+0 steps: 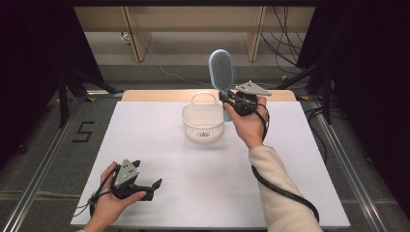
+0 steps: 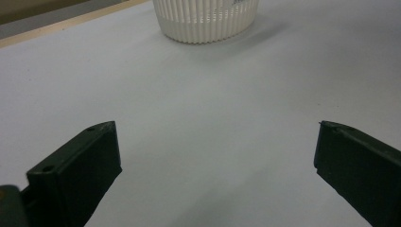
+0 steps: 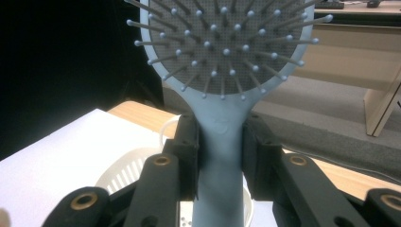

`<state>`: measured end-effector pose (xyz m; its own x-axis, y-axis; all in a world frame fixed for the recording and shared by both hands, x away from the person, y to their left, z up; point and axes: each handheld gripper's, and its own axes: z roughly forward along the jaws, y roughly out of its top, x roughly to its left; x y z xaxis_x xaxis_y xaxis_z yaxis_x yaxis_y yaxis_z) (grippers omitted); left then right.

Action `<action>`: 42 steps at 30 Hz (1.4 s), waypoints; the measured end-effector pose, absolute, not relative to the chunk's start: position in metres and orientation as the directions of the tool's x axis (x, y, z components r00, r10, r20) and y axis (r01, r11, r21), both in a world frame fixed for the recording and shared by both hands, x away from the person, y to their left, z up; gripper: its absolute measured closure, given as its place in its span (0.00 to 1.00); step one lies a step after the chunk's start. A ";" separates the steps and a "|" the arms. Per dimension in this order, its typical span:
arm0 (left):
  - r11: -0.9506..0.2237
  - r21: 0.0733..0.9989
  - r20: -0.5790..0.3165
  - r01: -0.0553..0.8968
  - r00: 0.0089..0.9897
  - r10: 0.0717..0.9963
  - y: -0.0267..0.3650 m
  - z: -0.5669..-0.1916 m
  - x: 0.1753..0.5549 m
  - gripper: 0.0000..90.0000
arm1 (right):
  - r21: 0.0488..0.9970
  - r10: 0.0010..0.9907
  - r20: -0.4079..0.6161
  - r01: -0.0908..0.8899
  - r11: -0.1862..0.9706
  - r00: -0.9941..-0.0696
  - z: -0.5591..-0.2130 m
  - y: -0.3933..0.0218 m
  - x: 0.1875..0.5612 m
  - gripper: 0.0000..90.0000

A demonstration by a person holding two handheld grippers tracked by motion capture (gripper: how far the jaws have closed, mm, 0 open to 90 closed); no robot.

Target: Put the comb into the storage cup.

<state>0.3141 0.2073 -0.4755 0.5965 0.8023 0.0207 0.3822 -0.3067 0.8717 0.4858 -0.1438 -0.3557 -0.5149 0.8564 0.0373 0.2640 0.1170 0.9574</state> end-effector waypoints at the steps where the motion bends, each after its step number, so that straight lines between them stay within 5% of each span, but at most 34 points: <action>1: -0.306 0.872 0.021 0.382 0.596 0.803 0.207 -0.475 0.314 0.01 | 0.957 0.857 0.040 0.265 0.114 -0.514 -0.355 -0.144 0.486 0.78; 42: -0.305 0.873 0.021 0.381 0.595 0.804 0.207 -0.475 0.314 0.01 | 0.957 0.850 0.042 0.267 0.118 -0.526 -0.356 -0.131 0.494 0.78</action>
<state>0.3143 0.2069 -0.4754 0.5949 0.8036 0.0208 0.3811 -0.3047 0.8729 0.4935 -0.1308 -0.3558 -0.5256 0.8497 0.0420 0.2668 0.1177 0.9565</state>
